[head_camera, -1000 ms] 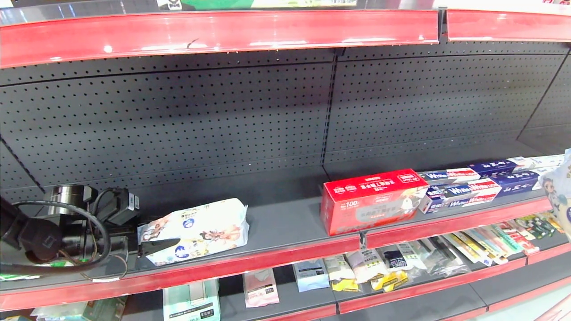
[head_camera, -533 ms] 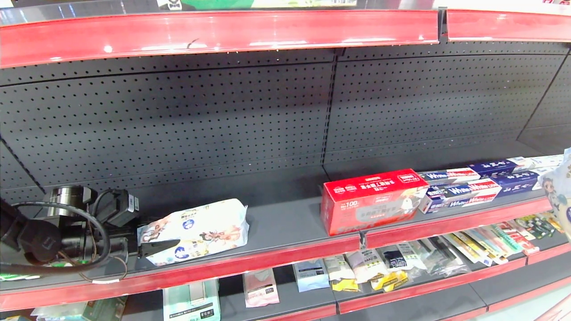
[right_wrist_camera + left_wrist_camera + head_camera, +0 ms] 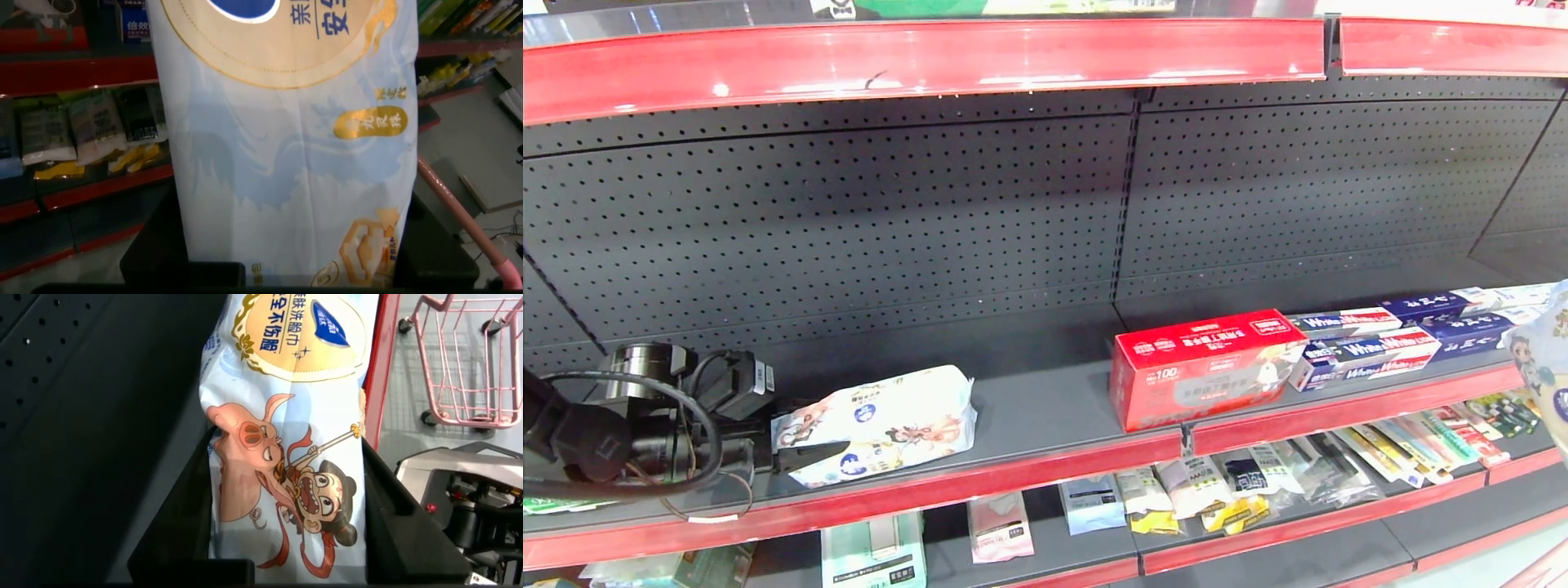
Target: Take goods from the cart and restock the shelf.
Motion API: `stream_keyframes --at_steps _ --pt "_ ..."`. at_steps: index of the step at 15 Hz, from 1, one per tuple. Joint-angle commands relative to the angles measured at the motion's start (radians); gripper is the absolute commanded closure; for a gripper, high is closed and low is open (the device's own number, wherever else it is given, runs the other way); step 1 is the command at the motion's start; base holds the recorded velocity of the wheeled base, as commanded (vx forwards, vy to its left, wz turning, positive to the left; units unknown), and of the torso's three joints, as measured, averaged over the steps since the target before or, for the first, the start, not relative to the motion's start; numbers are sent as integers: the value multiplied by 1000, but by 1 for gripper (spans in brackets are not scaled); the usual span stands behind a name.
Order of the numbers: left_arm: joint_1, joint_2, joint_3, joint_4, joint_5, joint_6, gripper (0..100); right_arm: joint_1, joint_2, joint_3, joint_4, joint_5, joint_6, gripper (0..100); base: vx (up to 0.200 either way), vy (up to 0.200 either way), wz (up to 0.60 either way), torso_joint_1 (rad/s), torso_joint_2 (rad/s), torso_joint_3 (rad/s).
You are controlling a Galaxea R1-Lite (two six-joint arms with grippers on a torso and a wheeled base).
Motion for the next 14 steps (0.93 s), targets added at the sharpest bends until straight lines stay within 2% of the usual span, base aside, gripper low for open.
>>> stream_keyframes --at_steps 1,14 --pt "0 4 1 1 0 2 100 0 -2 6 -1 2 0 100 0 0 0 0 0 0" --pt "-35 9 -2 3 -23 2 100 -1 6 9 -1 -9 -2 100 0 0 0 0 0 0"
